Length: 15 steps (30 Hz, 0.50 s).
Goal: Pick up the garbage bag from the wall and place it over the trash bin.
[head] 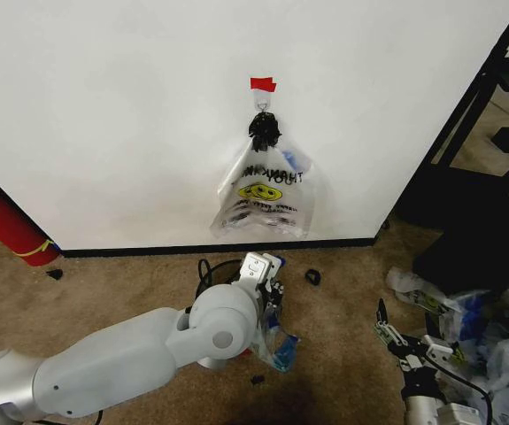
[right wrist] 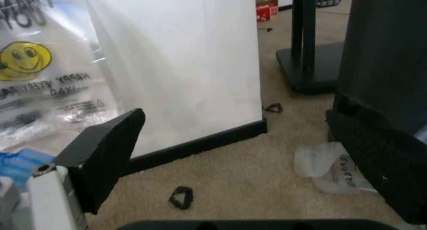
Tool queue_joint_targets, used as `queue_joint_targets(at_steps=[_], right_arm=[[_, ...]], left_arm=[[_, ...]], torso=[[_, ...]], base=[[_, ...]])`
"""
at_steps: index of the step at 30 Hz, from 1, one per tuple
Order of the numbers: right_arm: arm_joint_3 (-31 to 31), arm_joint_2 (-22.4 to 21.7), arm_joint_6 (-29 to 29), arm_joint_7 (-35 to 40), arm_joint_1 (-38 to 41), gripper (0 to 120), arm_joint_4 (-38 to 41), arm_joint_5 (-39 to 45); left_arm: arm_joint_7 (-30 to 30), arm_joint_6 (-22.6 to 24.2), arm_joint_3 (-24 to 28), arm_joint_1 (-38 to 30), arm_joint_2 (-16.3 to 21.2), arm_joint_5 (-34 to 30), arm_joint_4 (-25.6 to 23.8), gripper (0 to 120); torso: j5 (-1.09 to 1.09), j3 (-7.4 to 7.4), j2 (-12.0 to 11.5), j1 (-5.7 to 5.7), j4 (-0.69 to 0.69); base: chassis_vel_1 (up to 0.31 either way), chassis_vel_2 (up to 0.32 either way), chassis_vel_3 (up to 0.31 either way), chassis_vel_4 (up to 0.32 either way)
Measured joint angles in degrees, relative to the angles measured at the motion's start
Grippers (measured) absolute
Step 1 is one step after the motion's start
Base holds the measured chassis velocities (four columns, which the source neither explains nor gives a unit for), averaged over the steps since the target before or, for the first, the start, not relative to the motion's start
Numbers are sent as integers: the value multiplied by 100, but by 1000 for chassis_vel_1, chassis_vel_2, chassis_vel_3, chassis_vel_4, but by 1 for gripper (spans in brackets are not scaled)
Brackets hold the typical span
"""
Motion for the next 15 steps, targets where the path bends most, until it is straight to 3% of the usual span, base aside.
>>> queue_joint_targets(at_steps=[4, 5, 11, 15], right_arm=[[-20, -6, -10, -2, 0, 100, 0, -14], [-82, -55, -77, -11, 3, 100, 6, -18], [-335, -308, -462, -34, 186, 100, 89, 120], [-644, -660, -1044, -53, 531, 100, 145, 630]], left_arm=[[4, -2, -31, 42, 25, 11, -25, 7], [31, -5, -155, 188, 105, 64, -110, 0], [171, -18, -494, 598, 311, 256, -285, 0], [230, -20, -640, 770, 452, 301, -433, 0]], torso=[[0, 0, 0, 0, 0], [0, 0, 0, 0, 0], [0, 0, 0, 0, 0], [0, 0, 0, 0, 0]], base=[[0, 0, 0, 0], [0, 0, 0, 0], [0, 0, 0, 0], [0, 0, 0, 0]])
